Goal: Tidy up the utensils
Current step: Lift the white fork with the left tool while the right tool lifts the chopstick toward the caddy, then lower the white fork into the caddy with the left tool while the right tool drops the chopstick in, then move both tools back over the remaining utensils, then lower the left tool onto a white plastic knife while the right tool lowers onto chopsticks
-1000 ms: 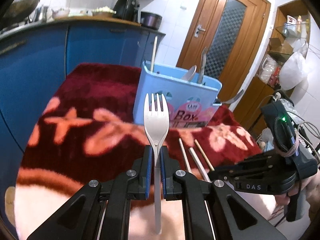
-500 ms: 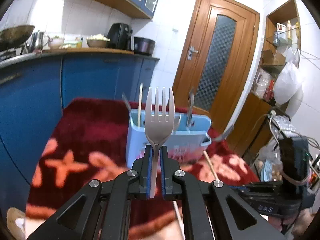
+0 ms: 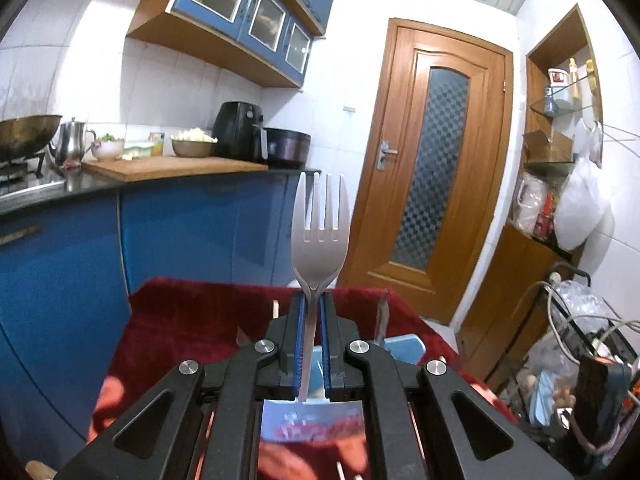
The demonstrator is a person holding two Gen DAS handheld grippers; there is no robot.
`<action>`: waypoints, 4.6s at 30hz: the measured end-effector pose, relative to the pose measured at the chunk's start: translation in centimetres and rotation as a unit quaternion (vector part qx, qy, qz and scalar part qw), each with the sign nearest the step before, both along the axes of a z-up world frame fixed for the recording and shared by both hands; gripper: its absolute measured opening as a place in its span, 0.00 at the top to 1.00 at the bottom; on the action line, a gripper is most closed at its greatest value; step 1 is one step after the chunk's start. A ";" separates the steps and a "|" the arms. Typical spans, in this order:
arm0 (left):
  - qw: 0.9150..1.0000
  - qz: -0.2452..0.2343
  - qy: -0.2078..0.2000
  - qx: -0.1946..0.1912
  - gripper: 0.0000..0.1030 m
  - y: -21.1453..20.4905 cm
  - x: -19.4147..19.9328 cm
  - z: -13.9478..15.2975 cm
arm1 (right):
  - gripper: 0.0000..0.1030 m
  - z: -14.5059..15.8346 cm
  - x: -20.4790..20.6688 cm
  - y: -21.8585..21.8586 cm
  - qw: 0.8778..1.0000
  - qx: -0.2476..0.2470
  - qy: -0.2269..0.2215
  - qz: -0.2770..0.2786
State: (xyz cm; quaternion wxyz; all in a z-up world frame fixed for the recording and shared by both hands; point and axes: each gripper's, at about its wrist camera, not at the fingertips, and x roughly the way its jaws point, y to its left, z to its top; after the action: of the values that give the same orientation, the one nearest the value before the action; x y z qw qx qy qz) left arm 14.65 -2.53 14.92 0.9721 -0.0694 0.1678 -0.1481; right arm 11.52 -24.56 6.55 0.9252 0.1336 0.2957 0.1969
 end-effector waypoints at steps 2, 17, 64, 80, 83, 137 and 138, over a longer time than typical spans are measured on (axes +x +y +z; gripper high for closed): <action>1.000 0.005 -0.003 0.001 0.94 -0.2 0.8 -0.1 | 0.94 0.0 0.1 -0.1 1.000 -0.001 -0.002 -0.003; 0.998 0.009 0.055 0.011 0.94 -1.1 5.0 -5.9 | 0.94 3.3 3.2 -0.4 0.993 -0.030 -0.101 -0.062; 0.996 0.016 0.083 0.013 0.93 -1.4 5.8 -9.0 | 0.93 1.3 9.8 1.8 0.973 -0.084 -0.189 -0.105; 0.994 0.003 0.104 0.014 0.82 -1.8 5.3 -8.4 | 0.77 2.2 7.1 1.0 0.978 -0.049 -0.181 -0.095; 0.994 -0.002 0.106 0.013 0.81 -1.7 4.5 -8.1 | 0.76 2.7 5.9 0.7 0.977 -0.050 -0.182 -0.098; 0.935 -0.081 0.319 0.128 0.81 -6.8 -4.1 -15.0 | 0.73 -5.3 -7.3 -3.9 0.990 -0.075 0.046 -0.106; 0.934 -0.081 0.321 0.131 0.81 -6.9 -4.1 -15.1 | 0.73 -5.5 -7.3 -4.0 0.991 -0.072 0.048 -0.105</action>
State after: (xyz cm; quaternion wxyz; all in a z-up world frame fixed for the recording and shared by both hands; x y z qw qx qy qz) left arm 10.58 -9.42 -0.17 0.8516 0.0286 0.4940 -0.1727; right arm 4.17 -28.57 1.07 0.9326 0.1060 0.3378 0.0696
